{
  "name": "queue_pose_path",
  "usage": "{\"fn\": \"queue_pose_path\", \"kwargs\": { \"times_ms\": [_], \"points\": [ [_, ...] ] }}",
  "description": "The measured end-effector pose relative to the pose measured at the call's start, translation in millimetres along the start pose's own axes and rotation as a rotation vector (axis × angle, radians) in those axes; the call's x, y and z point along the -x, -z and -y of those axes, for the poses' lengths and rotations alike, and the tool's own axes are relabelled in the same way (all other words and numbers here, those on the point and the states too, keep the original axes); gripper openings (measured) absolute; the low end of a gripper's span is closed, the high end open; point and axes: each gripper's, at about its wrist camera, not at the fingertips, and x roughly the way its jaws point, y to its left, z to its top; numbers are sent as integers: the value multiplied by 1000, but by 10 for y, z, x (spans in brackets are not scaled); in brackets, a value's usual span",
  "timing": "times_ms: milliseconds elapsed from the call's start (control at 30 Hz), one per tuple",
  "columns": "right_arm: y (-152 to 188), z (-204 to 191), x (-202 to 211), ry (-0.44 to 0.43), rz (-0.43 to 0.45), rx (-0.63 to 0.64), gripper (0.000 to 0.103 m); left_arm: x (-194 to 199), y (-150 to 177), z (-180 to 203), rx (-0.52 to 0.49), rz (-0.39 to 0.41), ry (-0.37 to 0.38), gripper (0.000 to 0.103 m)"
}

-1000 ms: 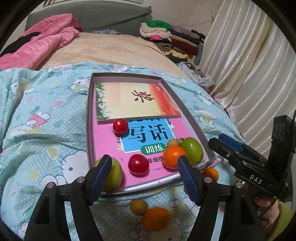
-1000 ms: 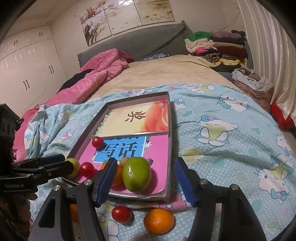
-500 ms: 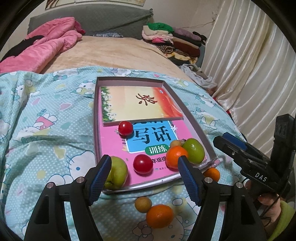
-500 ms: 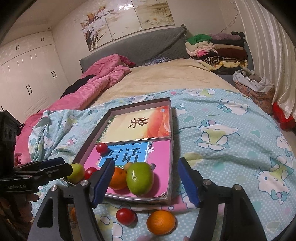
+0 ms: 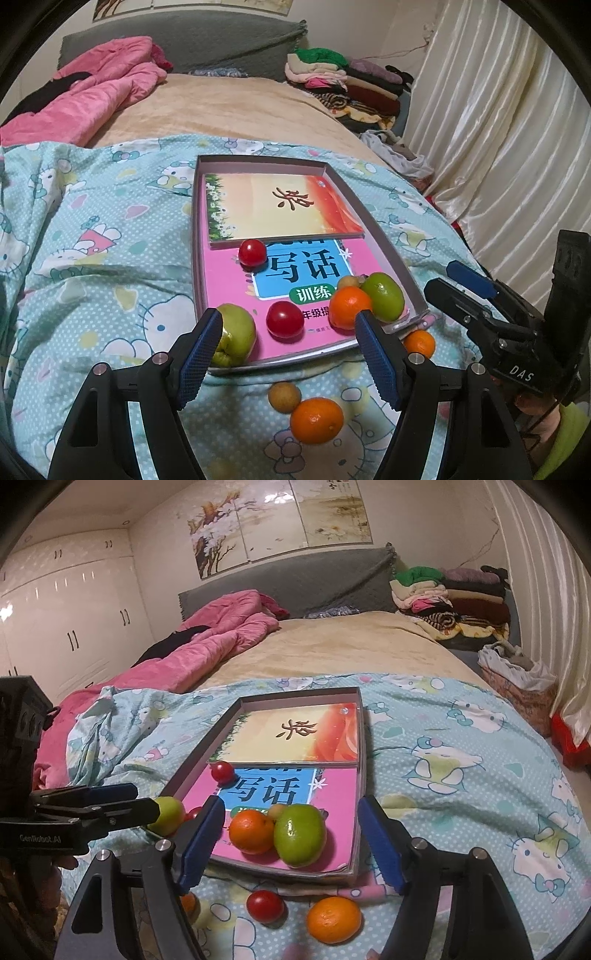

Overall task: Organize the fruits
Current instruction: 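Withdraw both grippers from the tray toward the remaining orange and brown fruit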

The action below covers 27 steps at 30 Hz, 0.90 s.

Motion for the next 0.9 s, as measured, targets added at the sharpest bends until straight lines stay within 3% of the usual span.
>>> {"fn": "queue_pose_path", "kwargs": {
  "times_ms": [900],
  "points": [
    [111,-121,219,-15,-7,26,78,125,232,78,-26,-21,-15,77]
  ]
}}
